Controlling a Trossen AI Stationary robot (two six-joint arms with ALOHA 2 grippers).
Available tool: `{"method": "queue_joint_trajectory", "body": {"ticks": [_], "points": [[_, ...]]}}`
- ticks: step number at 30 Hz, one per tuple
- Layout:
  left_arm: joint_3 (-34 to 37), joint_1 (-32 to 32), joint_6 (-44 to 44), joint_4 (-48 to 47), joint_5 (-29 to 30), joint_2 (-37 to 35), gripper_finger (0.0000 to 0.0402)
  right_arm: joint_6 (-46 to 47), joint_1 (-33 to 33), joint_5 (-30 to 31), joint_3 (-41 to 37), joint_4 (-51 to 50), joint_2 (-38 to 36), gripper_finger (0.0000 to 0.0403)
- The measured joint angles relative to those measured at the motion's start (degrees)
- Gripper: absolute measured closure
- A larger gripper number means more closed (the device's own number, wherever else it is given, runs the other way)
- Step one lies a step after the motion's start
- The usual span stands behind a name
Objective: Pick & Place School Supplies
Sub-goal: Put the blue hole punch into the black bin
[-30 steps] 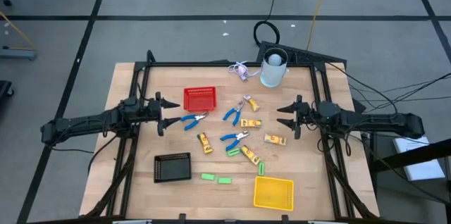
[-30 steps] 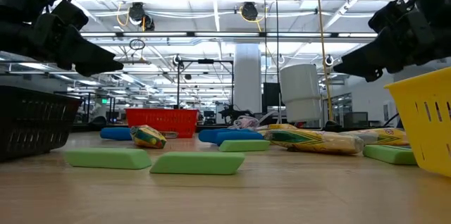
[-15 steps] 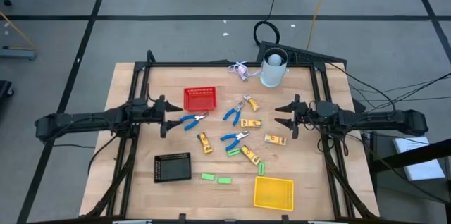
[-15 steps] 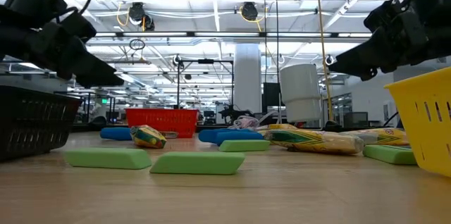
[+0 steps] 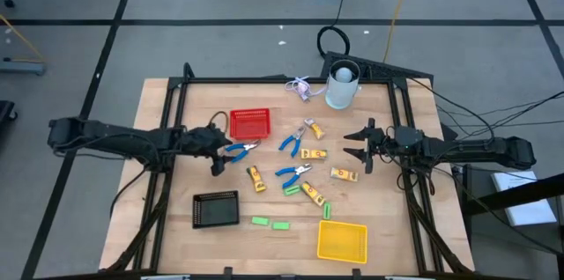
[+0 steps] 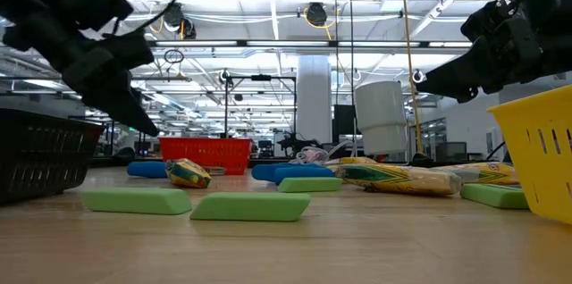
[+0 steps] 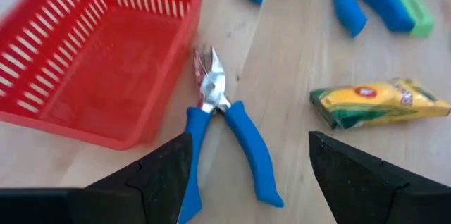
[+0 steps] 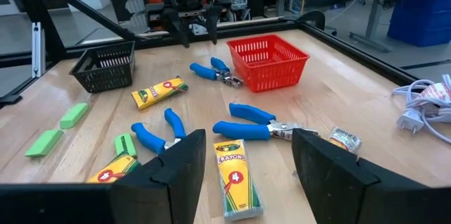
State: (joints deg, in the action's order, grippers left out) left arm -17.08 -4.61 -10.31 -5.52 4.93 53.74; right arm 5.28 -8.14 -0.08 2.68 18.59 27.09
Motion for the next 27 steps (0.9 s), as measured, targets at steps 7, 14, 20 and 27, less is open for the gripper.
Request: {"method": "queue_joint_trajectory", "body": {"ticks": [7, 14, 20, 27], "points": [[-6.6, 0.9, -3.8, -10.2, 4.9, 9.2, 0.0117, 0.0, 0.0, -0.1, 0.0, -0.8, 0.0, 0.0202], [-7.6, -0.1, -4.9, -11.0, 7.7, 13.5, 0.0117, 0.2, 0.0, -0.2, 0.0, -1.3, 0.0, 0.0202], [-7.6, -2.6, -5.2, -11.3, 8.1, 16.2, 0.0117, 0.2, 0.0, -0.2, 0.0, -1.3, 0.0, 0.0202], [-7.6, -3.3, -5.1, -8.3, 6.6, 20.5, 0.0117, 0.1, 0.0, -0.2, 0.0, -1.3, 0.0, 0.0202]]}}
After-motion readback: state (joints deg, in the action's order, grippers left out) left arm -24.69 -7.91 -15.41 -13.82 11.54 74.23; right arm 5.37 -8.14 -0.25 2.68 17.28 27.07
